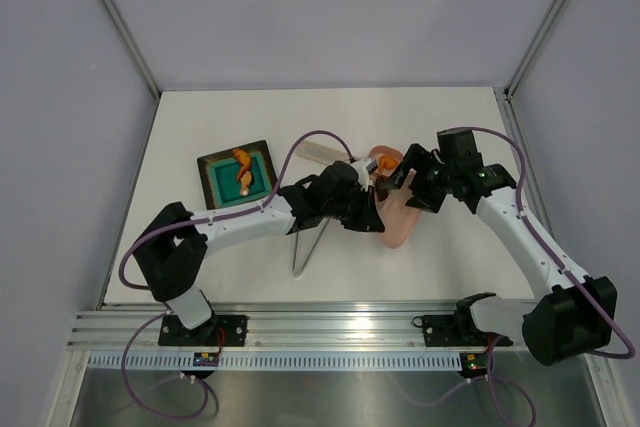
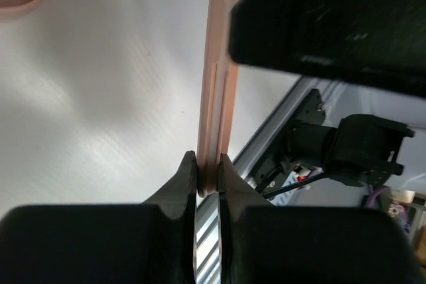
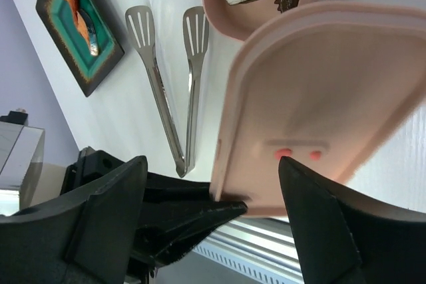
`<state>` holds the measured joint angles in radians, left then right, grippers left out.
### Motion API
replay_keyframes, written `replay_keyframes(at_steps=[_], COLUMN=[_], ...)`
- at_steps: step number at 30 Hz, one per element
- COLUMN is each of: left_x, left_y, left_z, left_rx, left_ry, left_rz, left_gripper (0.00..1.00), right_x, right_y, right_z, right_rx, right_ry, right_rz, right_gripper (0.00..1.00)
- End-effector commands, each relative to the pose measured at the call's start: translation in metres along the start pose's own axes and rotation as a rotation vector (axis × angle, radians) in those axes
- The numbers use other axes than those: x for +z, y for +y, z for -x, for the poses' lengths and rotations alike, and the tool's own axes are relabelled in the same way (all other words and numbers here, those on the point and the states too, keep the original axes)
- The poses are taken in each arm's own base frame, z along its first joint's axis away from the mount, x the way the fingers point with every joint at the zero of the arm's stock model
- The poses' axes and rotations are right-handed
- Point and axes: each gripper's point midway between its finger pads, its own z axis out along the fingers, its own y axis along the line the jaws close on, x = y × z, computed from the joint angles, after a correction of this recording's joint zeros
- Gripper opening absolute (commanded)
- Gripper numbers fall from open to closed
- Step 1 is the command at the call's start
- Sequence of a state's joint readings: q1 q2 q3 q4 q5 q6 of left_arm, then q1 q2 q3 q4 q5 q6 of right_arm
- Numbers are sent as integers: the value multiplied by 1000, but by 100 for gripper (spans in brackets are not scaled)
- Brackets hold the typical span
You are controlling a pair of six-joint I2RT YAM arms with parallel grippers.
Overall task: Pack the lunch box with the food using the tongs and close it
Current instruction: Pick up the box lid from the center of the board.
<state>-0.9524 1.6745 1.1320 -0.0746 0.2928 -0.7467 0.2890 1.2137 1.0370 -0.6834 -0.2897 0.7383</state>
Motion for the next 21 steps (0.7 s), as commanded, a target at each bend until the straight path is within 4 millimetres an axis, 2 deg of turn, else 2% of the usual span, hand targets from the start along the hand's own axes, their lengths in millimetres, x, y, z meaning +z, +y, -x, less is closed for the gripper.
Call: replay_keyframes(at_steps=[1,2,3,4,5,9,12,15,17,18,20,21], left_x=[-35,-44,-51,-58,-66,-101,-117,-127,-131,-133,-137,-138], left_y=[-20,-9,-1,0,11,27,35,40,34,40,34,39], left_z=[37,32,37,43,40,61,70,76,77,75,74,71], left_rx=[148,183,204,234,276,381,450,536,599,618,657,667], left_ry=[-129,-98,-115,-128,-107,-190,-230,-273,-301,-310,-343,-345], left_rz=[33,101,163,195,256,429,524,607,623,655,648,670], left_gripper=[0,0,0,0,0,0,0,0,0,0,0,0], right_x=[-19,-23,-25,-30,-32,-38,-41,-46,-50,-52,-55,-53], right_y=[11,14,13,14,15,27,38,50,57,59,62,62], right_z=[5,7,6,6,8,13,19,27,32,33,36,35], right_rx=[-24,-32,-30,-32,-22,-6,8,14,22,22,21,21], right_ry=[-36,-46,-47,-60,-69,-97,-110,-128,-142,-146,-156,-148], right_rz=[20,22,18,21,24,73,103,132,148,150,157,156], right_gripper=[88,87,86,85,81,74,74,77,80,81,83,84])
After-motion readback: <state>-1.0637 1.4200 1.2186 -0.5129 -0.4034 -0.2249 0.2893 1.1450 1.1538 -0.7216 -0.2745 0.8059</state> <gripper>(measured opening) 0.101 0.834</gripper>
